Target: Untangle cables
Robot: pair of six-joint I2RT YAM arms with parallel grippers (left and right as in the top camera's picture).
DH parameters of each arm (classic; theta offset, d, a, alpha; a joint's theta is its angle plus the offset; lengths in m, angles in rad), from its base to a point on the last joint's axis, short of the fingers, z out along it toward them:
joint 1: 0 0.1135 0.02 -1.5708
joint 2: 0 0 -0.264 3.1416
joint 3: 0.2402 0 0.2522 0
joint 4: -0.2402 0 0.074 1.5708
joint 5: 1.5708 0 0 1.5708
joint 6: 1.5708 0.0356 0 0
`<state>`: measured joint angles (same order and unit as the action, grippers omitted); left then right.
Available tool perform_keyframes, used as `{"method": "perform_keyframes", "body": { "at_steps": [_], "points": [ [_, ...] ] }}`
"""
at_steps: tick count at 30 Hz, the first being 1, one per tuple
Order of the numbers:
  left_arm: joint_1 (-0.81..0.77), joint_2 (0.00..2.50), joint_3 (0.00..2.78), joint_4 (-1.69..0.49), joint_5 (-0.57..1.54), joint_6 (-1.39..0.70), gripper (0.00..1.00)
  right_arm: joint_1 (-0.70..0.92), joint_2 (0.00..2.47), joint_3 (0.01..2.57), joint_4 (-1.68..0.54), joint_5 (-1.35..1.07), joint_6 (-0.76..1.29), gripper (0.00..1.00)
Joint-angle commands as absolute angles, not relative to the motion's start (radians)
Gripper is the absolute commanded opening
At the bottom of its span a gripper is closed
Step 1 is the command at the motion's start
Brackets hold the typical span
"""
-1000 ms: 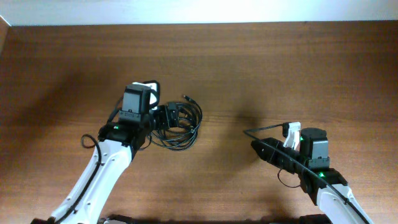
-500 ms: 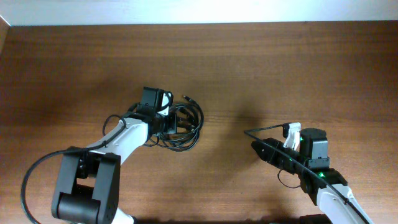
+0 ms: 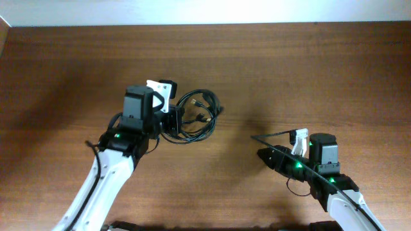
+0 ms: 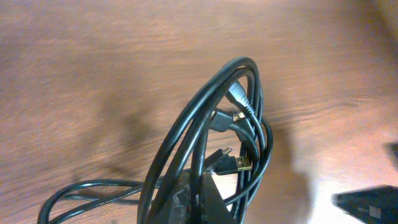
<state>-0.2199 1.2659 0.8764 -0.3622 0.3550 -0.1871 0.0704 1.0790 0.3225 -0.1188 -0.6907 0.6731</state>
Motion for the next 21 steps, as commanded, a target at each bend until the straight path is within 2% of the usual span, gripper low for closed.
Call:
{"method": "perform_keyframes", "body": {
  "at_steps": [1, 4, 7, 12, 16, 18, 21],
  "points": [
    [-0.221, 1.179, 0.900, -0.356, 0.540, -0.197, 0.00, 0.073, 1.080, 0.318, -0.075, -0.828, 0.796, 0.47],
    [-0.221, 1.178, 0.900, -0.357, 0.554, -0.247, 0.00, 0.160, 1.080, 0.318, 0.146, -0.876, 0.879, 0.54],
    [-0.221, 1.178, 0.900, -0.356, 0.554, -0.329, 0.00, 0.309, 1.080, 0.318, 0.364, -0.783, 0.911, 0.56],
    [-0.221, 1.178, 0.900, -0.341, 0.669, -0.329, 0.00, 0.525, 1.080, 0.318, 0.402, -0.396, 1.137, 0.55],
    [-0.221, 1.178, 0.900, -0.307, 0.829, -0.385, 0.00, 0.609, 1.080, 0.318, 0.421, -0.191, 1.165, 0.55],
    [-0.221, 1.178, 0.900, -0.267, 0.936, -0.397, 0.00, 0.609, 1.080, 0.318, 0.431, -0.135, 1.165, 0.45],
    [-0.215, 1.177, 0.900, -0.254, 0.955, -0.390, 0.00, 0.609, 1.090, 0.318, 0.400, -0.070, 1.157, 0.08]
  ]
}}
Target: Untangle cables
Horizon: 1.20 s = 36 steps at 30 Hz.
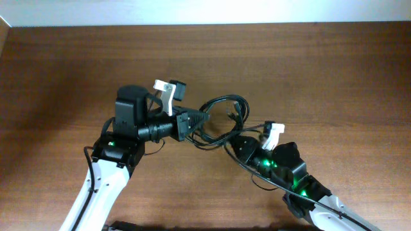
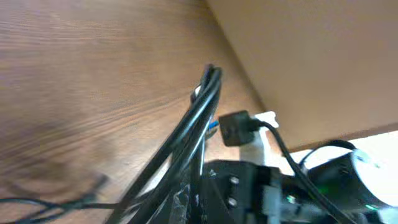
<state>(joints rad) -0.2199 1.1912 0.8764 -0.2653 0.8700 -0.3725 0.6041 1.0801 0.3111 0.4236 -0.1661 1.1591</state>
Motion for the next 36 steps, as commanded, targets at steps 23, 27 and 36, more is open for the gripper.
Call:
{"method": "perform_keyframes", "body": {
  "at_steps": [23, 27, 36],
  "points": [
    [-0.036, 1.178, 0.900, -0.389, 0.488, -0.389, 0.00, 0.290, 0.965, 0.499, -0.389, -0.082, 0.652, 0.04],
    [-0.016, 1.152, 0.904, -0.373, 0.493, -0.389, 0.00, 0.171, 0.924, 0.689, -0.644, -0.083, 0.554, 0.05],
    [-0.004, 0.860, 0.904, -0.359, 0.577, -0.389, 0.00, 0.262, 1.050, 0.744, -0.512, -0.643, 0.558, 0.82]
  ]
}}
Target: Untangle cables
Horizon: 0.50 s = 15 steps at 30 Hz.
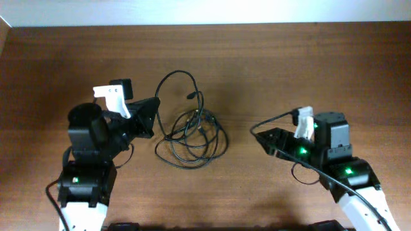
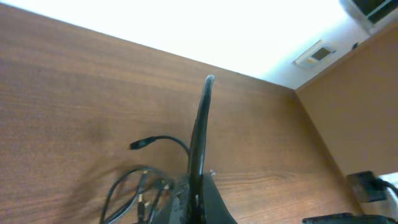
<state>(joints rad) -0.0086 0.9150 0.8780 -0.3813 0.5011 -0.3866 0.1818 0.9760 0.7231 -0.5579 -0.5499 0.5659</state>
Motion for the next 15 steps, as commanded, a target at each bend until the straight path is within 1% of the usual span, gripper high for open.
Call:
{"method": "perform_keyframes", "body": {
  "at_steps": [1, 5, 8, 12, 15],
  "points": [
    [-0.004, 0.855, 0.904, -0.337, 0.619, -0.389, 0.00, 0.296, 1.088, 0.744, -0.467, -0.643, 0.571, 0.88],
    [-0.004, 0.855, 0.904, -0.214, 0.755, -0.389, 0.00, 0.381, 1.237, 0.744, -0.310, -0.643, 0.611, 0.89],
    [-0.003, 0.855, 0.904, -0.176, 0.756, -0.389, 0.00, 0.393, 1.344, 0.745, -0.252, -0.644, 0.677, 0.92],
    [-0.004, 0.855, 0.904, -0.154, 0.757, -0.400, 0.00, 0.393, 1.460, 0.745, -0.139, -0.653, 0.706, 0.92],
    [-0.004, 0.855, 0.904, -0.080, 0.806, -0.426, 0.00, 0.393, 1.500, 0.745, -0.031, -0.677, 0.785, 0.93]
  ]
}}
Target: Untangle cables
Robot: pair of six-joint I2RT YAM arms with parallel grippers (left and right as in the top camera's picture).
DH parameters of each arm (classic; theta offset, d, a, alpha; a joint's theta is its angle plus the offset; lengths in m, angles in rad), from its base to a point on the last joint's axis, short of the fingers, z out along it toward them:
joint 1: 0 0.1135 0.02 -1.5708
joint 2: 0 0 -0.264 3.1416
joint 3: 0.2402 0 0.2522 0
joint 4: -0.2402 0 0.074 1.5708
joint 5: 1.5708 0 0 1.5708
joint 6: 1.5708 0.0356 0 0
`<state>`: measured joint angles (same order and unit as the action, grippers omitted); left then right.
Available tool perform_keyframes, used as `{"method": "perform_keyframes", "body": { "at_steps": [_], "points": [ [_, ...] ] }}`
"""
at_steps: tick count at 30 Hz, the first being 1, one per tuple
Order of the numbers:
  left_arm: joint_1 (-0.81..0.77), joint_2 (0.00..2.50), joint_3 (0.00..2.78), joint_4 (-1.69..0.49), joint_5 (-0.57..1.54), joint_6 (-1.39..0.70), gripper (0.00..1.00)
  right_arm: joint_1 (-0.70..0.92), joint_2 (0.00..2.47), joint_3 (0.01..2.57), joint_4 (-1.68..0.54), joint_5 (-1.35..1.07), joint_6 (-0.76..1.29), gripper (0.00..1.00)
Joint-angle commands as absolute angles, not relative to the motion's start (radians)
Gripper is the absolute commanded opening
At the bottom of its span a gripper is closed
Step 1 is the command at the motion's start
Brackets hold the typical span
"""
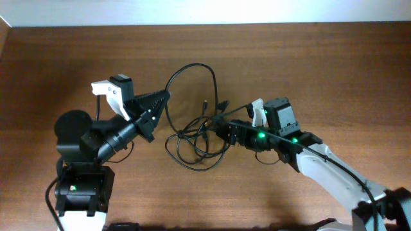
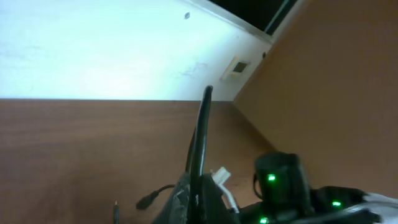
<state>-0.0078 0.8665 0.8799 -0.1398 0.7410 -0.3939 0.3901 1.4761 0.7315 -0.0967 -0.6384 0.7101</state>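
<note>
A tangle of black cables lies mid-table in the overhead view. One strand arches up and back from it in a tall loop. My left gripper is shut on that strand, left of the tangle and raised. In the left wrist view the cable rises straight from between the fingers, and a loose plug lies on the wood below. My right gripper has its tip at the tangle's right edge among the strands. The frames do not show whether its jaws are open or shut.
The brown wooden table ends at a white wall along the far edge. The right arm's body with green lights shows in the left wrist view, close to the right of the left fingers.
My right gripper was well clear at the right and is now at the tangle's right edge. My left gripper, still shut on the strand, is tilted higher and the loop stands taller.
At first my left gripper held the bundled cables while the right arm stood off. Then both grippers met at the bundle. Later the bundle lay spread on the table with the left gripper keeping one strand and the right arm away. Now the right gripper is back at it.
</note>
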Motion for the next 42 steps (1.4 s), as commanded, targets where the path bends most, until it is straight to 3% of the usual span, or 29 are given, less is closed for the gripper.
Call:
{"method": "perform_keyframes", "body": {
  "at_steps": [1, 6, 7, 8, 9, 12, 13, 18, 21, 26, 34, 38, 42],
  "points": [
    [-0.004, 0.855, 0.904, -0.053, 0.809, -0.442, 0.00, 0.396, 1.507, 0.744, 0.014, -0.682, 0.815, 0.92],
    [-0.004, 0.855, 0.904, 0.041, 0.824, -0.513, 0.00, 0.420, 1.512, 0.745, 0.187, -0.657, 0.872, 0.92],
    [-0.004, 0.855, 0.904, 0.041, 0.824, -0.513, 0.00, 0.419, 1.512, 0.745, 0.253, -0.647, 0.874, 0.87],
    [-0.004, 0.854, 0.904, 0.041, 0.825, -0.513, 0.00, 0.419, 1.512, 0.745, 0.299, -0.636, 0.874, 0.78],
    [-0.004, 0.852, 0.904, 0.041, 0.825, -0.513, 0.00, 0.419, 1.512, 0.745, 0.329, -0.613, 0.879, 0.56],
    [-0.003, 0.841, 0.904, 0.045, 0.823, -0.511, 0.00, 0.406, 1.512, 0.745, 0.311, -0.500, 0.880, 0.10],
    [-0.002, 0.838, 0.904, 0.045, 0.823, -0.511, 0.00, 0.391, 1.512, 0.745, 0.302, -0.488, 0.879, 0.04],
    [0.067, 0.837, 0.904, 0.043, 0.823, -0.511, 0.00, 0.250, 1.512, 0.745, 0.152, -0.572, 0.868, 0.05],
    [0.107, 0.837, 0.904, 0.019, 0.823, -0.511, 0.00, 0.165, 1.509, 0.745, 0.145, -0.784, 0.811, 0.22],
    [0.110, 0.838, 0.904, -0.024, 0.799, -0.513, 0.00, 0.134, 1.502, 0.745, 0.144, -0.989, 0.733, 0.27],
    [0.110, 0.841, 0.904, -0.251, 0.474, -0.710, 0.00, 0.306, 1.502, 0.745, 0.141, -0.960, 0.732, 0.35],
    [0.110, 0.895, 0.904, -0.357, 0.429, -0.733, 0.00, 0.446, 1.502, 0.745, 0.125, -0.799, 0.733, 0.46],
    [0.101, 0.998, 0.904, -0.471, 0.429, -0.733, 0.00, 0.530, 1.502, 0.745, 0.102, -0.648, 0.760, 0.48]
  ]
}}
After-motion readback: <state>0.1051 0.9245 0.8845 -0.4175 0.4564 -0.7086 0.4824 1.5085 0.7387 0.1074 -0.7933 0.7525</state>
